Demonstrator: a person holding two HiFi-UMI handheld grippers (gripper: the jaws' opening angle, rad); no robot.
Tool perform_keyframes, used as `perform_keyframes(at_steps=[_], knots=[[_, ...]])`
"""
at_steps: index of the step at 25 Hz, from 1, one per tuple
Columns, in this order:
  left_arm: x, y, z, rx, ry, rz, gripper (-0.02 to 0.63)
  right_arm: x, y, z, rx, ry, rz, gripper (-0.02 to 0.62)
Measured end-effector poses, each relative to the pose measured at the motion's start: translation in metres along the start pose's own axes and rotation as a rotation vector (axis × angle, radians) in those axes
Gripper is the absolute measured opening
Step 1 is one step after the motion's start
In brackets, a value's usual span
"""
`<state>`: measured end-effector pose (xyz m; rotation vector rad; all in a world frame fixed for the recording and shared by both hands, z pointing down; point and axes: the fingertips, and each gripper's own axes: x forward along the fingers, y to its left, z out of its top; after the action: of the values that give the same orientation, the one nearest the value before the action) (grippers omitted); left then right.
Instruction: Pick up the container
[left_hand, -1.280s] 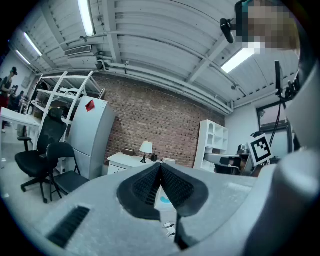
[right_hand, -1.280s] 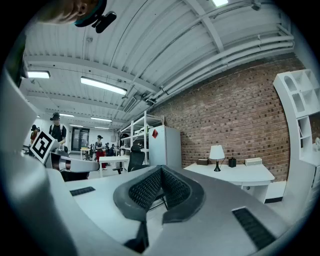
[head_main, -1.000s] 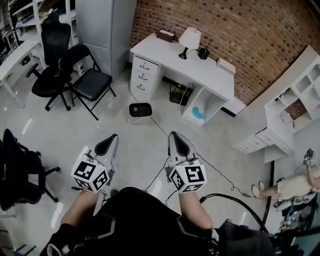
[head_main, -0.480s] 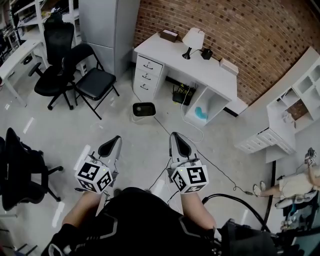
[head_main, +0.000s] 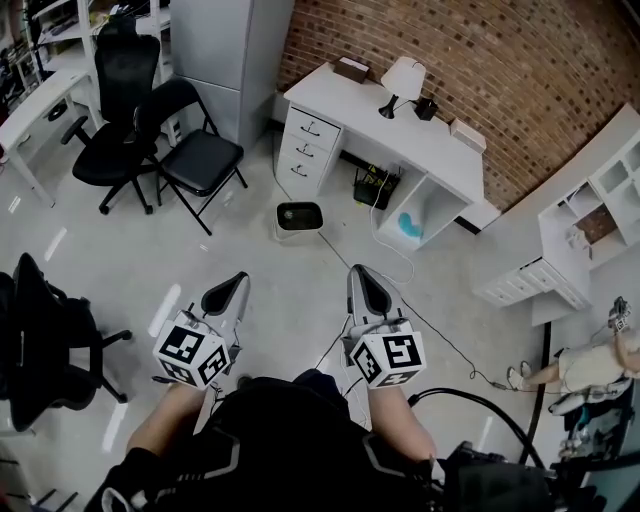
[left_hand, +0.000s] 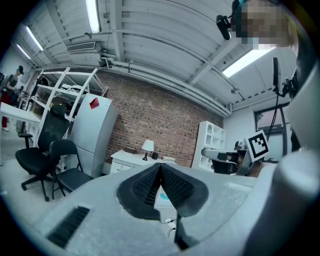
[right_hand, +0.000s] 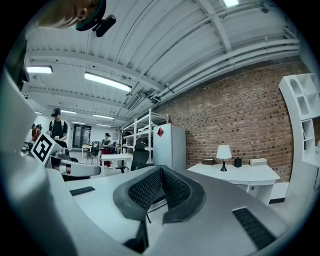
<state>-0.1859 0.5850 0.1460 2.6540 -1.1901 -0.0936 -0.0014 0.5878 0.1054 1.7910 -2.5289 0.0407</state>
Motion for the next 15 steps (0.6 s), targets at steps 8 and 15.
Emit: perform_keyframes(at_steps=[8,15], knots=[[0.008,0.033,-0.004,-0.026,0.019,0.003,0.011,0.03,0.013,-0.008,-0.014,0.033,0.025,0.008],[0.047,0.06,-0.002,-0.009,0.044,0.051,0.011,0.09,-0.009,-0.012,0.015,0.013,0.066,0.008]])
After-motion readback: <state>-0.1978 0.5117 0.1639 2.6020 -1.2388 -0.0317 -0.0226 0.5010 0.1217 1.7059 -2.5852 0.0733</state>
